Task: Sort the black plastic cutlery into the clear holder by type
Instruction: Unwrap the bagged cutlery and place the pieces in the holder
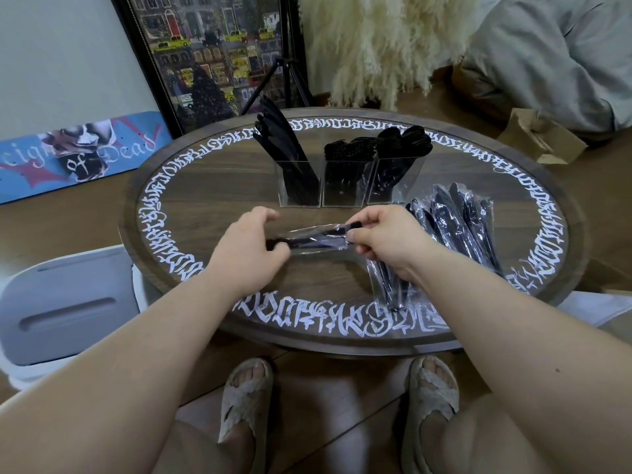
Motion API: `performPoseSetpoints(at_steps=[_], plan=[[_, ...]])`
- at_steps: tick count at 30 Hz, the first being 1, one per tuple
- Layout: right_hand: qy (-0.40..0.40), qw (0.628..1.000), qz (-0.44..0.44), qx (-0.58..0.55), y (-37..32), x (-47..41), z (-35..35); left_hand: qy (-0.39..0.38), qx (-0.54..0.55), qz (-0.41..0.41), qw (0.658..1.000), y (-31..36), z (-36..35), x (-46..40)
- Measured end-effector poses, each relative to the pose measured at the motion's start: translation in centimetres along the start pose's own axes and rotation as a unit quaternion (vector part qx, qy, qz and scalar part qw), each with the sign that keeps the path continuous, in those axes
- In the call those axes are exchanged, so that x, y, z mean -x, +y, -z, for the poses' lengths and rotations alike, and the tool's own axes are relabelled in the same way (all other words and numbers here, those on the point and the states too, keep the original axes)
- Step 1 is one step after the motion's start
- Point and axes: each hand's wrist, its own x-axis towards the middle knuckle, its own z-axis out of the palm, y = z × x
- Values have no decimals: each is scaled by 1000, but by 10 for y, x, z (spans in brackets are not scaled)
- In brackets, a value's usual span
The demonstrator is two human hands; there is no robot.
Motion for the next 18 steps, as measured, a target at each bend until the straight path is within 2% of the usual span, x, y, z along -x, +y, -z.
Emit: performPoseSetpoints(at_steps=[2,4,11,18], plan=[[10,1000,-17,-23,1,-2,4,-7,24,75,997,-9,2,-5],[8,999,-25,-26,2,-2,6,-21,20,97,995,-18,2,-8],[25,999,-4,25,6,-6,3,41,8,76,996,-19,4,-11],[37,998,-25,-46,6,-8,2,71,10,88,994,-19,6,-13]])
